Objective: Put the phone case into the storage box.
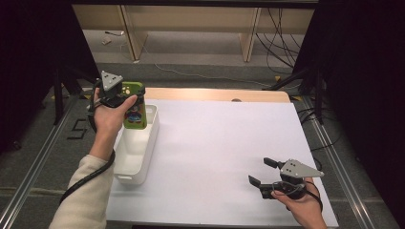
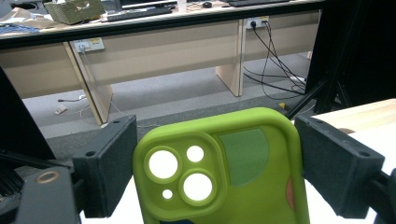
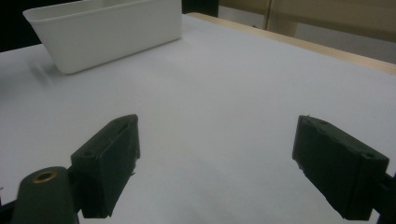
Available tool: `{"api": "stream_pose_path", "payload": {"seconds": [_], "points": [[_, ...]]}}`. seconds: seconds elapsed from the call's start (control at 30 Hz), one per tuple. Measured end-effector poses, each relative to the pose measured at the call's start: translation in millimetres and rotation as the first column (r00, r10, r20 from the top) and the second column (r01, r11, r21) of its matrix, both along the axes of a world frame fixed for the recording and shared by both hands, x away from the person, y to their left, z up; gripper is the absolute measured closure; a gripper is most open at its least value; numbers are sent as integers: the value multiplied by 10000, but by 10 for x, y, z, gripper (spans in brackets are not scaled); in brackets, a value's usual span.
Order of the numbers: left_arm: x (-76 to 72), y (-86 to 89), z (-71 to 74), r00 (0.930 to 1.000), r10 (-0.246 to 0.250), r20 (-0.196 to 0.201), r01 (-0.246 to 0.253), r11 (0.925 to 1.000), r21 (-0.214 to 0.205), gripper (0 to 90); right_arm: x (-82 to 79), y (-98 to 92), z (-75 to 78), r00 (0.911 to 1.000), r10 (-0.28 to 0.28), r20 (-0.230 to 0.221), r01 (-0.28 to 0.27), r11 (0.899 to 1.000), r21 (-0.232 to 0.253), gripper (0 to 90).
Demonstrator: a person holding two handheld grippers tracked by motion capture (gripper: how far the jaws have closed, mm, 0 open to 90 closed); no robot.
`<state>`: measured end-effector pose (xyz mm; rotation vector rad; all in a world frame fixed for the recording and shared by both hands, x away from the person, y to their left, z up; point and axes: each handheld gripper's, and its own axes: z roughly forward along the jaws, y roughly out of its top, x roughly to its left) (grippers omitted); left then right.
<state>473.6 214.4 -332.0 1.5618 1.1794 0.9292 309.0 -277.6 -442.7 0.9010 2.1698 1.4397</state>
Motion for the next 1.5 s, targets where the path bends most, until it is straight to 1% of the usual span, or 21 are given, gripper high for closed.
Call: {"api": "stream_pose_path", "payload": {"seconds": [0.6, 1.03, 1.5], "points": [[42, -7, -56, 9999, -114, -37, 114, 9999, 96, 160, 3, 1, -2, 10000, 0, 8, 0, 10000, 4, 159], [87, -25, -70, 9997, -215, -85, 216, 9997, 149, 159, 6, 2, -4, 10000, 12, -11, -12, 10000, -19, 159], [138, -28, -106, 9995, -246, -181, 247, 9997, 64, 159, 7, 2, -4, 10000, -8, -25, 7, 10000, -39, 159]]}}
